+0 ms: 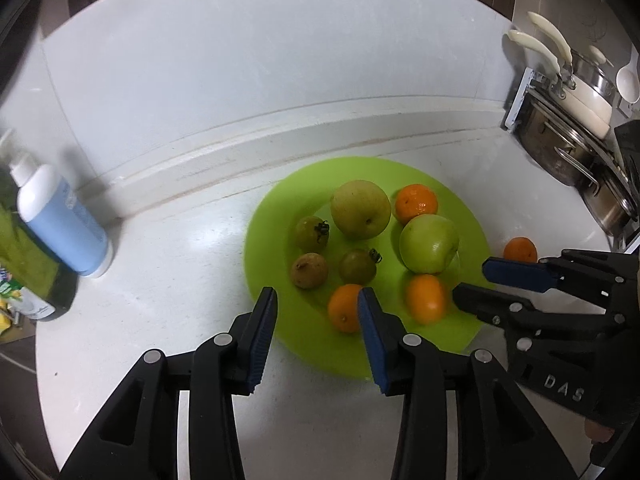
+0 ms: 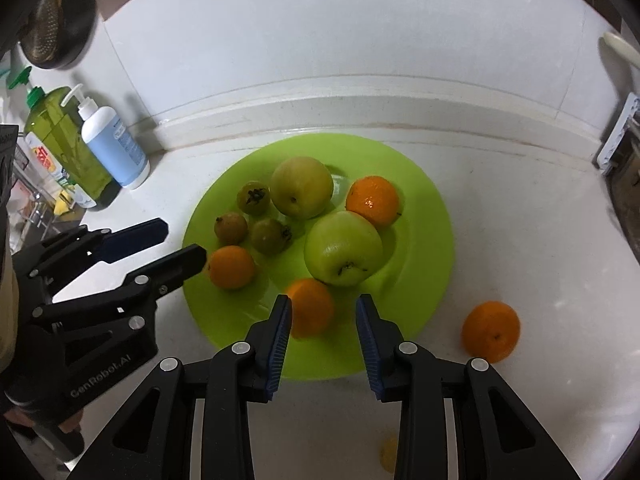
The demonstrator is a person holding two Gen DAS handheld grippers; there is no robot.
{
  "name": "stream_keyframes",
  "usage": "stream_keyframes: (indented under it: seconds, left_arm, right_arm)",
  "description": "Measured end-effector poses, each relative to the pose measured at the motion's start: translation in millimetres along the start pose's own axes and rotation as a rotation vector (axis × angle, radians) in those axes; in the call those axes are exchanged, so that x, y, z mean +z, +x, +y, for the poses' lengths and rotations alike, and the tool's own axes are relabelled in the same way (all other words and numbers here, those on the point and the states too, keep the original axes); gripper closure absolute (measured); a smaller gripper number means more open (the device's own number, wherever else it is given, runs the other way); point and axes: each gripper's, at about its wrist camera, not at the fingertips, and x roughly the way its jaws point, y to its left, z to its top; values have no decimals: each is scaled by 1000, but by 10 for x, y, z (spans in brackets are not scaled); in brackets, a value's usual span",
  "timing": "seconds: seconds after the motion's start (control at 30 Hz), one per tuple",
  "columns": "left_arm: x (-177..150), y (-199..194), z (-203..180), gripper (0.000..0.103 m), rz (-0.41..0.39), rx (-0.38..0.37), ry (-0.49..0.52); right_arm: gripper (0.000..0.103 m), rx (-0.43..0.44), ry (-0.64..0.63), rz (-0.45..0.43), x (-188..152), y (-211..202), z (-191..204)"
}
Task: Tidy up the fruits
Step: 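Open both tools to release the oranges onto the plate, then withdraw both tools and move them toward the last orange and brown fruit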
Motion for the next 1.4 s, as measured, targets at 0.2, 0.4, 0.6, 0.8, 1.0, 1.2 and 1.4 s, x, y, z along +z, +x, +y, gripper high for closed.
stream_keyframes:
  seconds: [0.2,0.4,0.6,0.8,1.0,1.2,1.4]
  left_arm:
    - [-45,-329,-162,59,-39,-22,18]
    - [-89,-537,-464,55,-49,-93,45]
    - [-153,-544,-811,55,-36,-148,101]
    - [-238,-436,-1099,55,-3,-203,157]
    - [-338,-305,-1325,55,29,-263,205]
    - [-418,-117,-1494,55,67,-299,238]
    - [-457,63,-1557,55,96,-298,254]
  right_arm:
    - [69,-5,16,-53,-85,-325,-68]
    - [69,-21,35,-105,-241,-686,-207]
    - [68,-65,66,-116,-445,-924,-439]
    - [68,-120,86,-84,-658,-966,-633]
    - [68,-126,128,-41,-841,-897,-812]
    - [68,-137,161,-5,-992,-812,-943]
    - [68,-150,182,26,-1080,-726,-1028]
